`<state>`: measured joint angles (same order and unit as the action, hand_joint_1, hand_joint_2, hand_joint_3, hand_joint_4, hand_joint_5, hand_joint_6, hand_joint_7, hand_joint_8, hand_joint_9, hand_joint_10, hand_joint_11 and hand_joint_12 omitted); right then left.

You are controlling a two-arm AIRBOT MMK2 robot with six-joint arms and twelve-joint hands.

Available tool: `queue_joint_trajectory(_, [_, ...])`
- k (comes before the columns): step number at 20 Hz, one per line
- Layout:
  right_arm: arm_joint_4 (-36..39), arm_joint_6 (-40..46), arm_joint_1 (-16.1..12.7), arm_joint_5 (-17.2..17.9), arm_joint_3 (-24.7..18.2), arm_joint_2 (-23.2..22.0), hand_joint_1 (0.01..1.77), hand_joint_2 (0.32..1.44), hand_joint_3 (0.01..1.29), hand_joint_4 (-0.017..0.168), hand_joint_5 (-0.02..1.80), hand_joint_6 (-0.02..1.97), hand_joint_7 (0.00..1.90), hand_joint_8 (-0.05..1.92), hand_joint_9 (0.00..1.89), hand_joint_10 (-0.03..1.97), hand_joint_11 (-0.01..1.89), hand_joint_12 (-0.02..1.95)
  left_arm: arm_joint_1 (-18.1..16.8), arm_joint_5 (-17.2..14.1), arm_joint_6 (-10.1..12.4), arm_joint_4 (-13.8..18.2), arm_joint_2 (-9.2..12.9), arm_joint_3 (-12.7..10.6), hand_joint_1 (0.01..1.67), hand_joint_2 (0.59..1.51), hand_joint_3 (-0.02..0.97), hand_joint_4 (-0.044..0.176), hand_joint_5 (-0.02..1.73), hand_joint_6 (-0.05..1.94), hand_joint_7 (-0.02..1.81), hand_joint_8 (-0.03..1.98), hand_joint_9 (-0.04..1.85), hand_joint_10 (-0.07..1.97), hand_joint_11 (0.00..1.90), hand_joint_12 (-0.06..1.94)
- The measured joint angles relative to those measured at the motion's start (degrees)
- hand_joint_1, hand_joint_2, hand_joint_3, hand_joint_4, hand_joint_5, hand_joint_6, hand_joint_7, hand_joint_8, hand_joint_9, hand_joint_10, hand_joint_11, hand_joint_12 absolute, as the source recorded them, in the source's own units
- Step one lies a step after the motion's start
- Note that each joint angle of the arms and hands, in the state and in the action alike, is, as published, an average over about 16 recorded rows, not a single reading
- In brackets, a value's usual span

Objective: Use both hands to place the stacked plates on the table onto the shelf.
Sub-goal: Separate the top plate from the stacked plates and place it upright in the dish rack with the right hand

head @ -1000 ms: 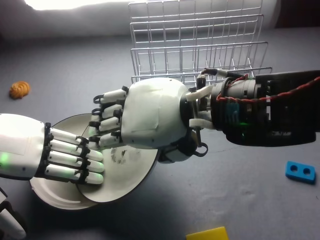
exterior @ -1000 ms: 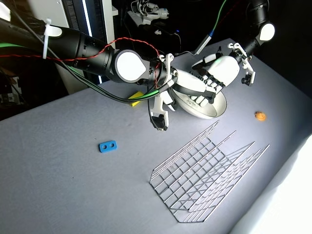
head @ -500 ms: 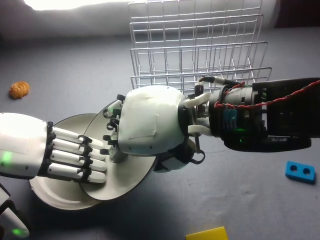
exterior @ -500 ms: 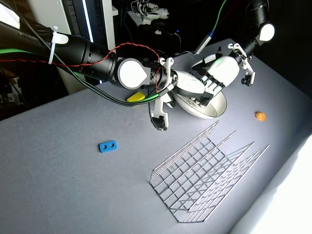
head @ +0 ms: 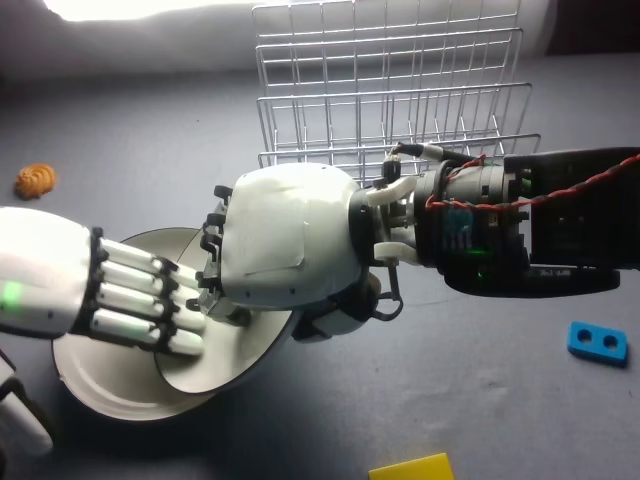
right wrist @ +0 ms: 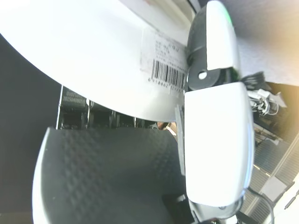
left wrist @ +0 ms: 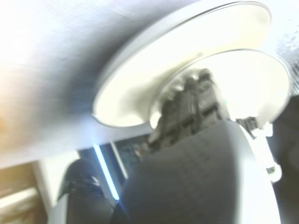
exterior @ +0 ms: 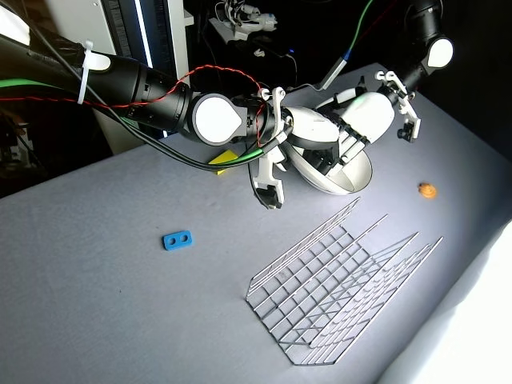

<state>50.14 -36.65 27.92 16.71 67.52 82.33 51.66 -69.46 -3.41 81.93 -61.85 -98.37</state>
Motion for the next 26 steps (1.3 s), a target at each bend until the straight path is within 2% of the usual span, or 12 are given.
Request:
queue_joint_trajectory(2, [0.0,-0.1,-0.3,-0.1,-0.2,-0.1,1.18,0.96,0.02,-0.01,0.82,0.74,0.89,0.83,0.94,1.08,0.79,1.19,-0.9,-0.1,1.1,-0.5,0.7,-0.5,0.02,1.066,0.014,-0.001,0.0,0.0,0.0,-0.01,0.02,0.0,0.01,0.0])
queue_joint_trajectory(4, [-0.1,-0.1,-0.8,-0.2,-0.6,-0.2,1.19,0.96,0.02,-0.008,0.82,0.8,0.9,0.88,0.96,1.11,0.79,1.2,-1.9,-0.3,2.2,-1.1,1.5,-1.1,0.01,1.068,0.014,0.0,0.0,0.0,0.01,-0.01,0.02,0.0,0.01,0.0])
queue_joint_trajectory(10, [-2.8,-2.5,-2.7,-1.1,-3.0,-1.3,1.22,0.97,0.01,-0.003,0.84,0.93,0.95,0.91,1.05,0.82,0.78,1.16,-4.8,-1.2,5.0,-2.4,5.3,-2.2,0.01,1.075,0.014,0.0,0.02,0.01,0.02,0.0,0.02,0.0,0.01,0.0])
queue_joint_trajectory(18, [-8.5,-7.1,-6.5,-2.5,-8.3,-4.2,1.28,1.0,0.01,0.0,0.87,1.05,1.02,0.88,1.06,0.79,0.79,1.13,-8.2,-2.6,7.1,-2.8,10.2,-3.1,0.01,1.08,0.014,0.0,0.02,0.01,0.02,0.0,0.01,0.0,0.02,0.0])
queue_joint_trajectory(22, [-11.6,-9.1,-8.5,-3.1,-10.8,-6.0,1.3,1.01,0.01,-0.001,0.87,1.05,1.02,0.88,1.02,0.92,0.78,1.13,-8.9,-2.7,7.6,-2.7,11.7,-4.0,0.01,1.082,0.013,0.0,0.02,0.01,0.02,0.0,0.01,0.0,0.01,0.0])
queue_joint_trajectory(26, [-12.4,-6.5,-10.8,-3.8,-12.5,-7.9,1.32,1.01,0.02,-0.002,0.88,1.03,1.01,0.87,0.97,1.09,0.78,1.15,-9.3,-2.3,8.1,-2.8,12.4,-4.8,0.01,1.083,0.013,0.0,0.02,0.01,0.02,0.0,0.02,0.0,0.01,0.0])
